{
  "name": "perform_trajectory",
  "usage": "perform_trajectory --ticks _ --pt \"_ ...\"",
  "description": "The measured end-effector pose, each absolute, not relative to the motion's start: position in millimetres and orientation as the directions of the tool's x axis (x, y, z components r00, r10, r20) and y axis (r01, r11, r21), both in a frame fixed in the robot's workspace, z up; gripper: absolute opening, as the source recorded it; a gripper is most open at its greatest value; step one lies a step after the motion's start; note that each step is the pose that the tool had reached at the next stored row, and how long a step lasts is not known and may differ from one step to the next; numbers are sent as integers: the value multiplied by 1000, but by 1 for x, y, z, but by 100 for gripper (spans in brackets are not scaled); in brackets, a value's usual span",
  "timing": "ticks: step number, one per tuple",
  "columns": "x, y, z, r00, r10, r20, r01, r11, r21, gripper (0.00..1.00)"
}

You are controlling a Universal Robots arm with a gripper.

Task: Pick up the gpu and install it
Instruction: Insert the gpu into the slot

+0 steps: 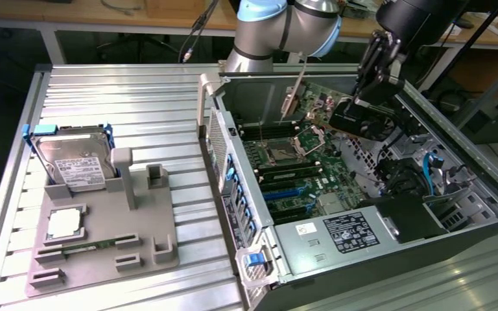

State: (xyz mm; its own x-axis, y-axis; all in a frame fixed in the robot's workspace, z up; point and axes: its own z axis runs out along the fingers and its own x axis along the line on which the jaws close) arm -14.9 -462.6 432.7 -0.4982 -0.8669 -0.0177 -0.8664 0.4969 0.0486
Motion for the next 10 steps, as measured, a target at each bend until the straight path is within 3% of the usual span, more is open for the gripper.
perform_trajectory --ticks 10 --pt "-15 -463 433 -429 -903 -18 -903 428 49 27"
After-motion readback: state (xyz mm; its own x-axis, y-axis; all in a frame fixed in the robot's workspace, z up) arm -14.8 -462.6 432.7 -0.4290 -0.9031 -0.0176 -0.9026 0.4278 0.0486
